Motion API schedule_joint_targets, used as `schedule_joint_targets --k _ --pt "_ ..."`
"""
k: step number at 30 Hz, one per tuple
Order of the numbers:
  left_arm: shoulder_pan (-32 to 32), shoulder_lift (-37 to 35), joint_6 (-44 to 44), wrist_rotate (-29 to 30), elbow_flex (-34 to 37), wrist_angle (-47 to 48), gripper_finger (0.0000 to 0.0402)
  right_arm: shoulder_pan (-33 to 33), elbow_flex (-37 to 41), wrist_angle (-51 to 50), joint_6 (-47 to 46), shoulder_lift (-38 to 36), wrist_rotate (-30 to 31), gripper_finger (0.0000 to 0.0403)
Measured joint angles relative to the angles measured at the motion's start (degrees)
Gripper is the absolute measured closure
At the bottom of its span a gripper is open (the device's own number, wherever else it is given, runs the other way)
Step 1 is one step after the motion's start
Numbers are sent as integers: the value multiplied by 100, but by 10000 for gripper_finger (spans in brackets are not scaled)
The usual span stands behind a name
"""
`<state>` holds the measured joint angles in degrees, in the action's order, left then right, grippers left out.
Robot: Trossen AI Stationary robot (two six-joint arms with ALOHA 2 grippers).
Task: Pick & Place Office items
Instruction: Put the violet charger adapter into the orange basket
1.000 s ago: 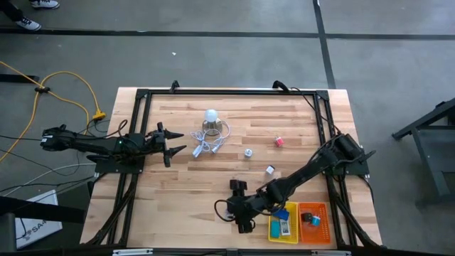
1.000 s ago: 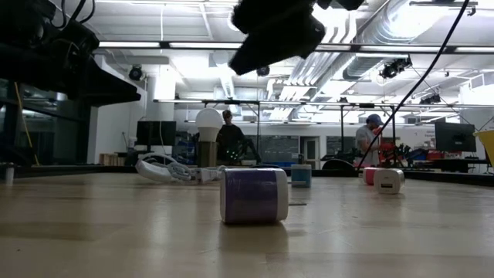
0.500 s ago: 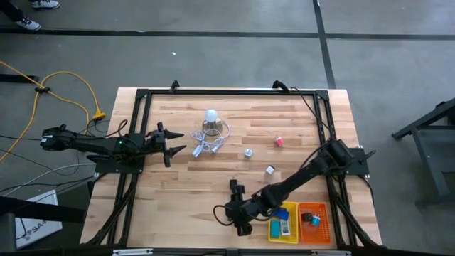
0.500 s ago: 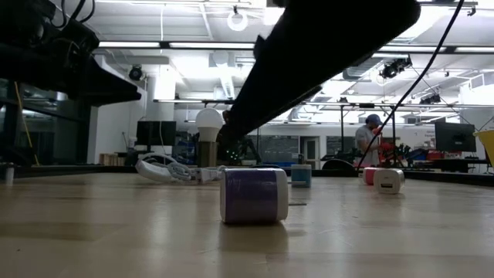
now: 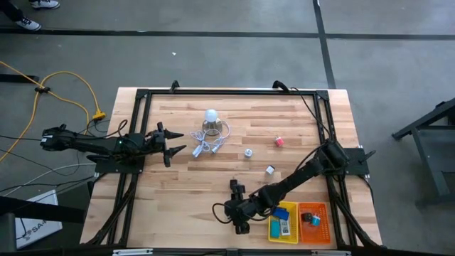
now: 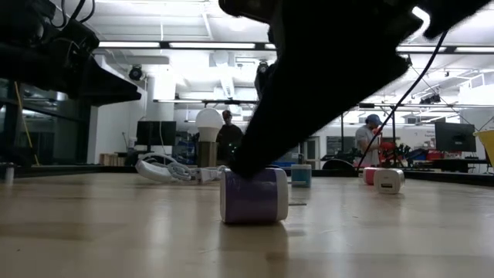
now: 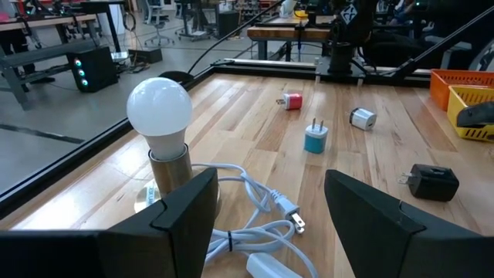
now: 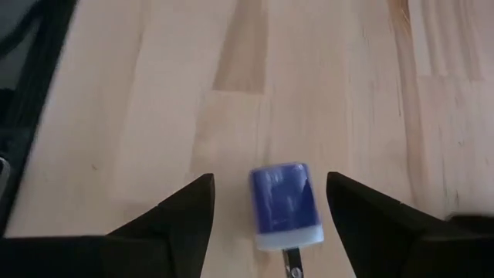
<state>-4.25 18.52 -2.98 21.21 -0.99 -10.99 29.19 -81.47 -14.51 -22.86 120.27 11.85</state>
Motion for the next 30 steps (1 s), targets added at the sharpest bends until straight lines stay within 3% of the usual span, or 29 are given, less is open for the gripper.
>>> schedule_joint_targets --k 30 --pt "0 0 0 0 0 -5 171 -45 -9 -171 -168 180 -51 167"
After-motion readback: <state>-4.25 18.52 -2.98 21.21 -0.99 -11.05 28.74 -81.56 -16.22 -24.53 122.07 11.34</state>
